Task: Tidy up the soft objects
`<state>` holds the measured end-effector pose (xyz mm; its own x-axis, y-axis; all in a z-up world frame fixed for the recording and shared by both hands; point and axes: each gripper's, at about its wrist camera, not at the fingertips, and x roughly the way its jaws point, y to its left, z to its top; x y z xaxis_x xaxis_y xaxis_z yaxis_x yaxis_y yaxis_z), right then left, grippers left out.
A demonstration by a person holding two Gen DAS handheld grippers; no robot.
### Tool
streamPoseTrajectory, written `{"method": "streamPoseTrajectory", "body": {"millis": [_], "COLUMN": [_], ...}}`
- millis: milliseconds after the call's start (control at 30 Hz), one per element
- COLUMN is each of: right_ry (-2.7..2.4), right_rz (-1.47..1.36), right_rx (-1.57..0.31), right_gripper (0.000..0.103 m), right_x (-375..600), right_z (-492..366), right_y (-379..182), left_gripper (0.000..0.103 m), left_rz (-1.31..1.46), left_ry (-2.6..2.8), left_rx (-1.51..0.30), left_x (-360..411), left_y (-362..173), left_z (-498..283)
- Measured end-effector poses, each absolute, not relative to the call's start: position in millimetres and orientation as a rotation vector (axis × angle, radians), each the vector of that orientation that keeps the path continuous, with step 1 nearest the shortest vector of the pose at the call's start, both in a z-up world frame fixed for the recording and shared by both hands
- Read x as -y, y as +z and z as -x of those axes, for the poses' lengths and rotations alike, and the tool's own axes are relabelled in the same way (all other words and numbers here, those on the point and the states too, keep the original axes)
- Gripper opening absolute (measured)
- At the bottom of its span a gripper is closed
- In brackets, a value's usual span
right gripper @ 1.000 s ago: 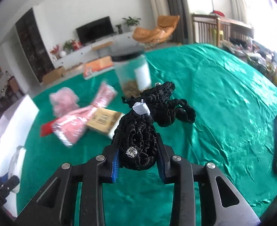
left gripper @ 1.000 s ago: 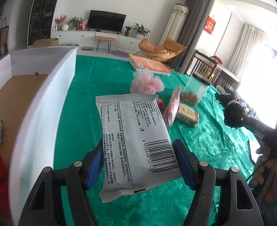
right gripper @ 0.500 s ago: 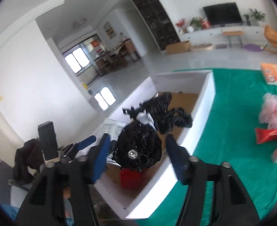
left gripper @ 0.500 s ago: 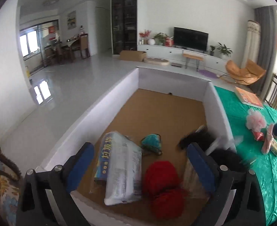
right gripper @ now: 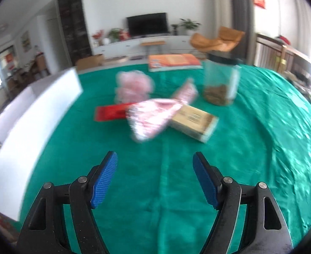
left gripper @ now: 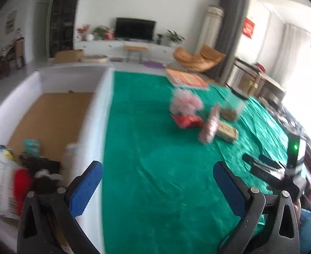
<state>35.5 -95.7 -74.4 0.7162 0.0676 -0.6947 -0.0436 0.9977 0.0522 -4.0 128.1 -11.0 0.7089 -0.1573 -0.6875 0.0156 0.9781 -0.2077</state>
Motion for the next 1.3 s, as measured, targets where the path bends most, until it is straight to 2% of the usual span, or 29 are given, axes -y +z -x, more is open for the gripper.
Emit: {"method": "streamPoseTrajectory", "body": {"millis": [167, 400, 600, 1300], "right_ry": [-0.1, -0.147, -0.143, -0.142], "right_rz": [-0.143, -0.111, -0.071, -0.067], "right_rx": [-0.856, -0.9, -0.907, -0.909], "right_gripper": [0.077, 0.078, 0.085, 0.088], "right_x": [155.1, 156.1, 149.2, 148.5], "right_z": [-45.1, -52.3, -52.4, -52.5], "right_y": [-93.1, -107.1, -111.1, -111.8], "left_gripper": [0.103, 0.103, 0.103, 0.103], "left_rz": [0.095, 0.012, -0.027, -0.015], "left_ry": [-0.202, -0.108, -0.062, -0.045], "left_rx": [-0.947, -0.992, -0.961, -0.959], "left_x": [-52.2, -39.8, -34.7, -36.6], "left_y": [-75.2, -110.0, -115.1, -116.2], "left_z": [-47.8, -133.4, -168.6, -171.1]}}
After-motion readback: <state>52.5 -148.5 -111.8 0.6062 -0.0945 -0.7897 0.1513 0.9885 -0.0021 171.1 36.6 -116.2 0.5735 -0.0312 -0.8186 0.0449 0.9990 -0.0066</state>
